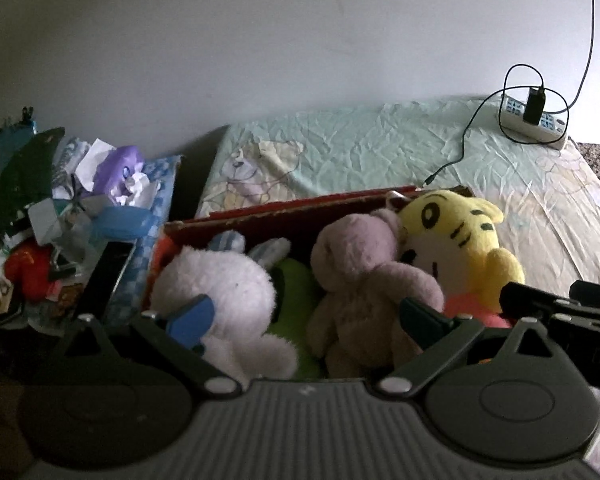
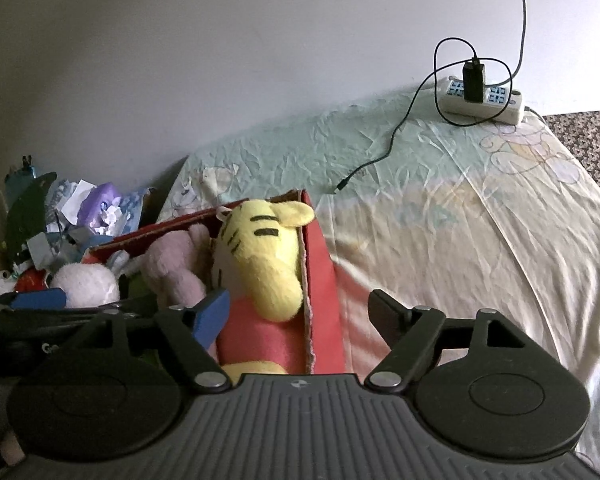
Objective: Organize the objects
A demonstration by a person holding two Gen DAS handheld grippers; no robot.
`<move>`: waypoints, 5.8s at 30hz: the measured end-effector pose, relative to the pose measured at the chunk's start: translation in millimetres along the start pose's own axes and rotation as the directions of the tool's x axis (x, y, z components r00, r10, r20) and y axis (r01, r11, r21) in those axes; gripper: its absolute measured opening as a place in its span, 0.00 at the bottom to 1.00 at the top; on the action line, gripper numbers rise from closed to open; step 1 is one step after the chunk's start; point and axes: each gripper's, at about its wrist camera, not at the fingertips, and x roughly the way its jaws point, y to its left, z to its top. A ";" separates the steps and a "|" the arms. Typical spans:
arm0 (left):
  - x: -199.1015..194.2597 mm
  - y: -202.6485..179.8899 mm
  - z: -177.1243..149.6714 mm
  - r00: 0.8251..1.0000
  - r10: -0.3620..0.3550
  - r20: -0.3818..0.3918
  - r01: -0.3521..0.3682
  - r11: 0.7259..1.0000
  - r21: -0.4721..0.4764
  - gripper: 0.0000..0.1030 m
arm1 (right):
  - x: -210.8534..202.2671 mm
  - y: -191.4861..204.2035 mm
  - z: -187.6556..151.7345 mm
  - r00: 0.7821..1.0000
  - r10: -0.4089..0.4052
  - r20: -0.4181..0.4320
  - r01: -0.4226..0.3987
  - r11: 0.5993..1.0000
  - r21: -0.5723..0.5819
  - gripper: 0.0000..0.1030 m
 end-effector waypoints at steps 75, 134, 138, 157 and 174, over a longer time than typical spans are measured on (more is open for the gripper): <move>-37.3 -84.9 -9.9 0.995 -0.046 -0.093 0.039 0.997 -0.072 0.97 | -22.7 -91.7 18.5 0.986 -0.081 -0.144 0.066 0.992 -0.107 0.83; -20.7 42.2 -37.3 0.988 0.047 -0.145 -0.065 0.990 -0.126 0.97 | -11.5 53.9 -6.0 0.994 -0.043 -0.098 0.021 0.977 -0.210 0.86; -14.0 42.8 -37.4 0.988 0.043 -0.150 -0.060 0.992 -0.112 0.97 | -6.6 54.5 -7.2 0.994 -0.052 -0.097 0.030 0.977 -0.212 0.86; 8.4 51.4 -25.6 0.990 -0.006 -0.139 -0.007 0.996 -0.091 0.97 | 17.0 52.6 -2.3 0.988 -0.099 -0.119 0.071 0.973 -0.217 0.86; 24.6 49.5 -27.8 0.985 -0.025 -0.170 0.010 0.996 -0.084 0.97 | 29.8 50.4 -5.5 0.981 -0.116 -0.153 0.084 0.976 -0.200 0.86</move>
